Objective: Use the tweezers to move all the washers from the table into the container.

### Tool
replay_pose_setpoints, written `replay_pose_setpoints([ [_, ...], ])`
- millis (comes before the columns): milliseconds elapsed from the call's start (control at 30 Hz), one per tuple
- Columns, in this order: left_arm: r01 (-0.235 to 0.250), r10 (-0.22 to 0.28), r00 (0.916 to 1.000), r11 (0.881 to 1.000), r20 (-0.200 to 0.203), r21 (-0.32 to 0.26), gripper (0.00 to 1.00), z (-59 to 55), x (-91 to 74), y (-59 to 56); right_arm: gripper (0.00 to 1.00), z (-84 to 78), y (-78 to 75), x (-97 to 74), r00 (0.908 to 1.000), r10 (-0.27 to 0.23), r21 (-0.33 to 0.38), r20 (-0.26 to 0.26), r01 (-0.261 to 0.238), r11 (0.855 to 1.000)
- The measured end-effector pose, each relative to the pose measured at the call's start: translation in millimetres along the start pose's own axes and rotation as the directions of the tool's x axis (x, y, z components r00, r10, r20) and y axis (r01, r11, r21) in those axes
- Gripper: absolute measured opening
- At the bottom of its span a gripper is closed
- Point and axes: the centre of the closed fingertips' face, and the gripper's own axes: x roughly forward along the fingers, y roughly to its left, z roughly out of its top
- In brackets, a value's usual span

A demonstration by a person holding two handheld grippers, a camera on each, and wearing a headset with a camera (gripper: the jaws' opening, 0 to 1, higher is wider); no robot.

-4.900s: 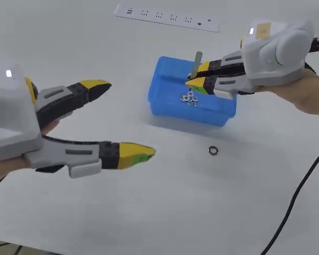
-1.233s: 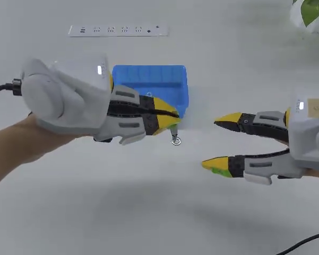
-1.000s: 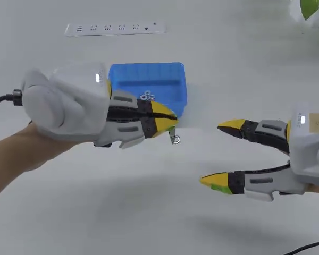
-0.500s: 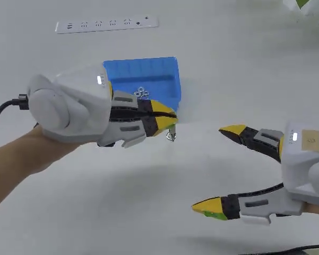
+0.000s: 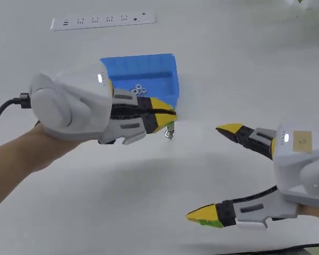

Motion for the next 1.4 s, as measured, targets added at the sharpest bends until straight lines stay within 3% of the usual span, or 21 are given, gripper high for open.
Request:
replay_pose_setpoints([
  [133, 0.039, -0.039, 0.9991, 0.999, -0.016, 0.011, 0.05, -1.5, -1.7, -3.6, 0.99, -0.2, -3.0, 4.8, 1.0000, 0.008, 0.002, -0.006, -0.008, 1.000],
  [200, 0.069, -0.069, 0.9971, 0.998, -0.033, 0.013, 0.05, -2.4, -3.6, -5.2, 0.92, 2.6, -13.2, 8.8, 0.9998, -0.015, -0.013, -0.015, 0.015, 1.000],
  [300, 0.104, -0.103, 0.9934, 0.995, -0.051, 0.010, 0.05, -3.8, -5.2, -6.2, 0.80, 13.2, -30.0, 16.0, 0.9992, -0.038, -0.019, -0.007, 0.038, 0.999],
  [500, 0.135, -0.134, 0.9883, 0.991, -0.072, 0.010, 0.05, -4.1, -4.3, -3.3, 0.73, 38.0, -47.8, 35.5, 0.9990, -0.034, -0.087, 0.028, 0.036, 0.996],
  [633, 0.141, -0.140, 0.9862, 0.990, -0.088, 0.002, 0.05, -4.1, -3.2, 2.8, 0.62, 36.6, -50.5, 49.8, 0.9999, 0.015, -0.120, -0.007, -0.016, 0.993],
  [733, 0.142, -0.142, 0.9855, 0.990, -0.093, -0.008, 0.05, -4.3, -2.3, 5.2, 0.51, 33.0, -47.2, 57.4, 0.9964, 0.078, -0.139, -0.034, -0.082, 0.987],
  [833, 0.137, -0.138, 0.9861, 0.990, -0.092, -0.017, 0.05, -3.5, -0.2, 6.9, 0.42, 31.7, -48.4, 62.9, 0.9925, 0.109, -0.161, -0.055, -0.116, 0.980],
  [1067, 0.136, -0.137, 0.9870, 0.991, -0.084, -0.019, 0.05, -1.6, 3.5, 7.4, 0.27, 41.9, -56.1, 70.7, 0.9886, 0.139, -0.170, -0.057, -0.147, 0.974],
  [1233, 0.141, -0.142, 0.9864, 0.990, -0.083, -0.018, 0.05, -1.3, 4.2, 6.8, 0.17, 38.2, -46.6, 74.3, 0.9737, 0.210, -0.200, -0.089, -0.224, 0.954],
  [1400, 0.165, -0.166, 0.9825, 0.986, -0.085, -0.013, 0.05, -0.3, 5.2, 1.0, 0.11, 34.9, -50.2, 75.6, 0.9715, 0.211, -0.244, -0.108, -0.232, 0.942],
])
